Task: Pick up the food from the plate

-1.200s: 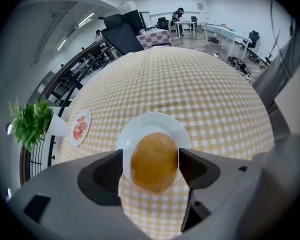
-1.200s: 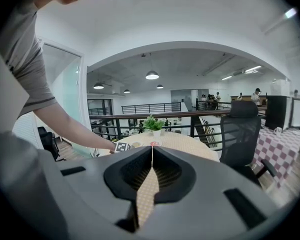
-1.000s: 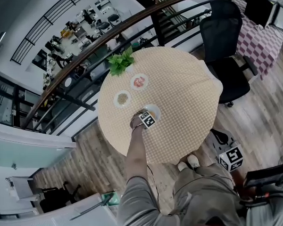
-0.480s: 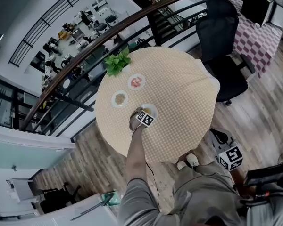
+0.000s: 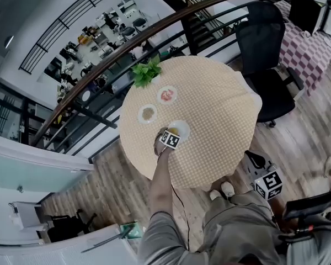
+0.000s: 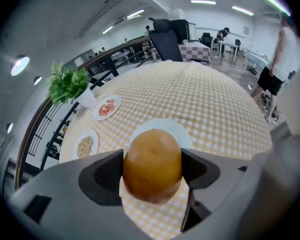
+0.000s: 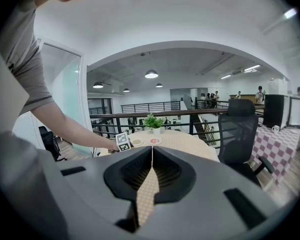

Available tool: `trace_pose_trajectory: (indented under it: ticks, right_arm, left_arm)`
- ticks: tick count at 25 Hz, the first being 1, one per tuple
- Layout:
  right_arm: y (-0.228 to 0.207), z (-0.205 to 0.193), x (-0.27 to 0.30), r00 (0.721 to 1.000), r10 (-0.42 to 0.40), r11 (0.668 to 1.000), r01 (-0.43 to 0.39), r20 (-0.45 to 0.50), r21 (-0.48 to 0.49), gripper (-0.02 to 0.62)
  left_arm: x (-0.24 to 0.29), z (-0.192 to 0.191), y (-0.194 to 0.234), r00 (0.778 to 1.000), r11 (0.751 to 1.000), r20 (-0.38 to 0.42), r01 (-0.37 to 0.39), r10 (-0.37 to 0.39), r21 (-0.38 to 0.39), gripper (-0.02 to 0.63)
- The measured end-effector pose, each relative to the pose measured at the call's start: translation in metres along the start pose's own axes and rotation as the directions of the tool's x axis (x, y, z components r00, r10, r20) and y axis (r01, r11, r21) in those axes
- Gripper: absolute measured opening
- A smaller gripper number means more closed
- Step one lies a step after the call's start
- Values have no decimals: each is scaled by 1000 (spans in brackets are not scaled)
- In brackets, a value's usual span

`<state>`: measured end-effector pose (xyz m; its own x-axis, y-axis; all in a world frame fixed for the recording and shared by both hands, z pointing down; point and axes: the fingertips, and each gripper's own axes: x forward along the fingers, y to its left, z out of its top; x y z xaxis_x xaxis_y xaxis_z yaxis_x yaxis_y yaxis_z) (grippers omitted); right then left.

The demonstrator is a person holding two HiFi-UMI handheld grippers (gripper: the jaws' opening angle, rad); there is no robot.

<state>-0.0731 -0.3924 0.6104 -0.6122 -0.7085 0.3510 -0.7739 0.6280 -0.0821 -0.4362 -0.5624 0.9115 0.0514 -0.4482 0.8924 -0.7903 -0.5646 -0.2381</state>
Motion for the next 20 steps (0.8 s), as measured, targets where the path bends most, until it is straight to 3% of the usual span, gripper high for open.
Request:
trace_pose_trajectory:
  ticks: [5,9,14,20]
  right_arm:
    - [15,12,3,998,48,999,-47,32,-18,17]
    - [37,31,9,992,105,994,-102,74,-40,17]
    - [56,53,15,979,175,983,-168,106,-73,17]
    - [81,69,21,963,239,969,-229,128,-89,17]
  left_arm:
    - [-66,23,20,981,978,178,-35,73,-205,357]
    - [-139,39,33,926,933,342,-28,159,-358,357]
    - [-238,59,22,815,869,515,28,266,-494,357]
    - [-364,62,-15,654,850,656,38,376,-525,357]
